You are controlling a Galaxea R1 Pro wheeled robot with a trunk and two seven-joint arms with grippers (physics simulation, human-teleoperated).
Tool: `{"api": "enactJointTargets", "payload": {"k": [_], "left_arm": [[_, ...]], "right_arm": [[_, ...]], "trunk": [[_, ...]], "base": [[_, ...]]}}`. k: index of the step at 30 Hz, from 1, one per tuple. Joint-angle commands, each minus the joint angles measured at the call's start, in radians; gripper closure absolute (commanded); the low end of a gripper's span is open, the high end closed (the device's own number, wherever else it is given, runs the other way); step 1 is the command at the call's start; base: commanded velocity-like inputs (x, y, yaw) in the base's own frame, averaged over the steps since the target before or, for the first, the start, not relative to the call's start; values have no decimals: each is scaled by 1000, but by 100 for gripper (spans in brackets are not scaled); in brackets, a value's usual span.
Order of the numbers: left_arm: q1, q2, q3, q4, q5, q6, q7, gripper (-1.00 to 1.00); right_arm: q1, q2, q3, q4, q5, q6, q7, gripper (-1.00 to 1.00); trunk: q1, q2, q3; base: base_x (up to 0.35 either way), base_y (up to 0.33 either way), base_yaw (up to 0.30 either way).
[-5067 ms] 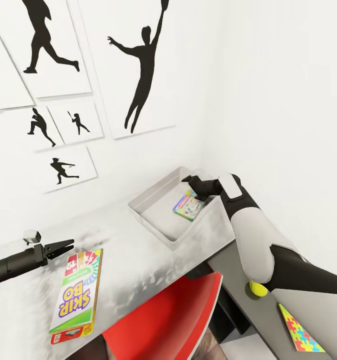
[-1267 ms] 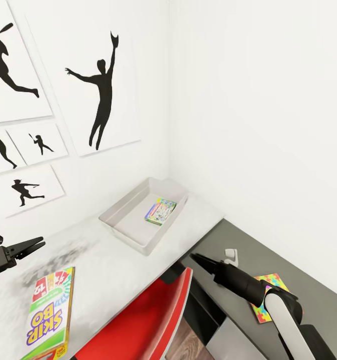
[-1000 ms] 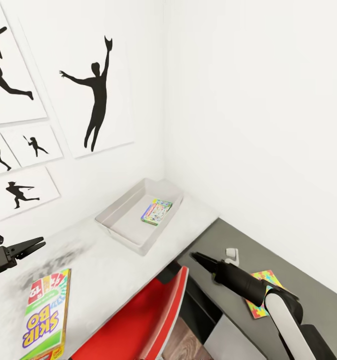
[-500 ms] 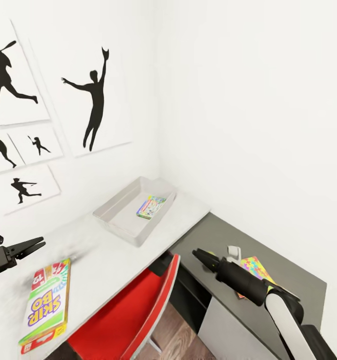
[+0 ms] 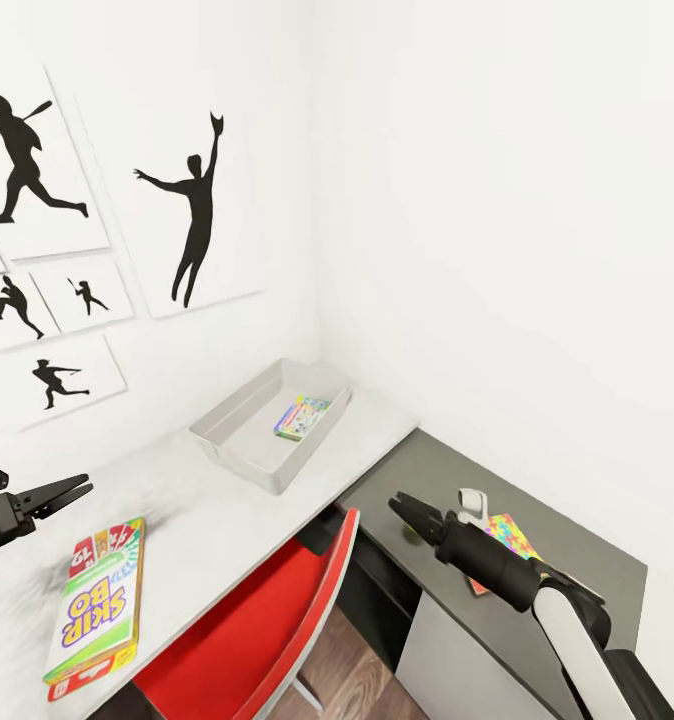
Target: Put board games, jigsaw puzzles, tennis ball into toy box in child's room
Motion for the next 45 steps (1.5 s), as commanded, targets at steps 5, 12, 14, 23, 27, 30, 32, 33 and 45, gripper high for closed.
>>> {"api": "enactJointTargets", "payload": {"k": [5,12,14,23,27,30,32,33,45], "left_arm": [[-1,2,1,0,-2,11,-5,-100],[-1,0,0,-1,-2,11,-5,-100],[-1,1,-1,-1,-2,11,-5,-100],[-1,2,-1,-2,-2,11,-5,-100],[-1,2,-1,-2,-2,11,-5,-100],[-1,-1,-2,-2,-2,11,-5,-100],[-1,-1,-1,-3,-2,11,-5,-100],[-1,-1,-1,-3,-2,11,-5,-100],[-1,-4,-4,-6,-2,11,-5,-100]], "right_arm": [[-1,-1,1,0,-8,-2,6,-100],[-1,-1,1,0,-7,-3,9,-100],[-1,-1,1,0,-7,-3,9,-100],[-1,-1,1,0,-7,-3,9,-100],[-1,-1,1,0,-7,-4,9,-100],[-1,-1,1,0,-7,-4,10,-100],[-1,-1,1,0,-7,-4,10,-100],[-1,-1,1,0,-7,-4,10,-100],[0,4,1,0,-7,-4,9,-100]], "trunk": [[1,-2,6],[1,-2,18],[1,-2,21],[1,-2,36],[1,-2,43],[1,-2,48],[1,-2,51],[1,-2,53],[1,-2,60]], "base": [[0,0,0],[0,0,0],[0,0,0],[0,0,0],[0,0,0],[0,0,0],[0,0,3],[0,0,28],[-38,0,-35]]}}
